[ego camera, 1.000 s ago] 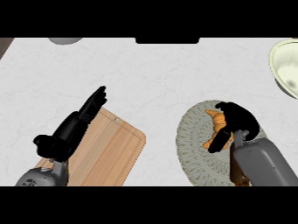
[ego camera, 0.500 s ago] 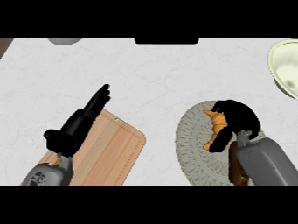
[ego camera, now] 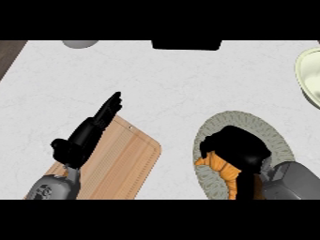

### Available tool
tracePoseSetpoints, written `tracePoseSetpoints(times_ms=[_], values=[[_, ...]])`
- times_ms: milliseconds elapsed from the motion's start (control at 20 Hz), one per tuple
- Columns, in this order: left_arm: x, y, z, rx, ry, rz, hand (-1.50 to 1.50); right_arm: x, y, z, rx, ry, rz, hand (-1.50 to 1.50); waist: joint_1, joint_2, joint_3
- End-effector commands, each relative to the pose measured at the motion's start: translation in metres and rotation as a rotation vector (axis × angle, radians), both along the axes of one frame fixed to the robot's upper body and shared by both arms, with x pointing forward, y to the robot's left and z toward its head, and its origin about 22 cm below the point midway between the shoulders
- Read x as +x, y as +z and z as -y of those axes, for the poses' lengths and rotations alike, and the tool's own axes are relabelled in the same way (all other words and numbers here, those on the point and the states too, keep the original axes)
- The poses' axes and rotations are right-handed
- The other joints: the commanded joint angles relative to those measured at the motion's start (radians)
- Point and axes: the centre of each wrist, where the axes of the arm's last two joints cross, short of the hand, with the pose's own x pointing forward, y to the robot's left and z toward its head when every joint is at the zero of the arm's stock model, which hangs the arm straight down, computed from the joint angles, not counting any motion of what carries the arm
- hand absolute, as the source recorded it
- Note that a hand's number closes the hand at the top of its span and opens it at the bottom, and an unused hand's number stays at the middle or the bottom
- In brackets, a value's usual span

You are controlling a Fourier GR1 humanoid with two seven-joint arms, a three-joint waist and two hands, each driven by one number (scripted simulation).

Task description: Pick the croissant from the placemat and place it in the bowl

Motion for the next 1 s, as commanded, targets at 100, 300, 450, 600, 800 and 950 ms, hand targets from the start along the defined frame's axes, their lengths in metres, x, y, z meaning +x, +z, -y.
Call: tracePoseSetpoints(times_ms=[100, 300, 450, 600, 800, 950], values=[[-0.003, -0.007, -0.006, -0.016, 0.042, -0.021, 0.00, -0.013, 0.054, 0.025, 0.084, 0.417, 0.162, 1.50, -0.062, -0.007, 0.004], [-0.001, 0.000, -0.018, -0.009, 0.084, -0.003, 0.00, -0.008, 0.091, 0.061, 0.269, 0.514, 0.292, 1.50, -0.105, 0.003, 0.008], [-0.002, -0.002, -0.020, 0.007, 0.108, 0.002, 0.00, 0.001, 0.100, 0.093, 0.451, 0.508, 0.317, 1.50, -0.130, 0.019, 0.011], [-0.006, -0.002, -0.014, -0.015, 0.099, -0.002, 0.00, 0.008, 0.106, 0.137, 0.595, 0.484, 0.277, 1.50, -0.127, 0.024, 0.007], [-0.010, 0.002, -0.016, -0.009, 0.086, 0.023, 0.00, 0.013, 0.118, 0.210, 0.720, 0.390, 0.238, 1.50, -0.087, 0.029, 0.003], [-0.009, 0.005, -0.012, -0.006, 0.071, 0.019, 0.00, 0.007, 0.141, 0.262, 0.741, 0.337, 0.271, 1.50, -0.065, 0.030, -0.001]])
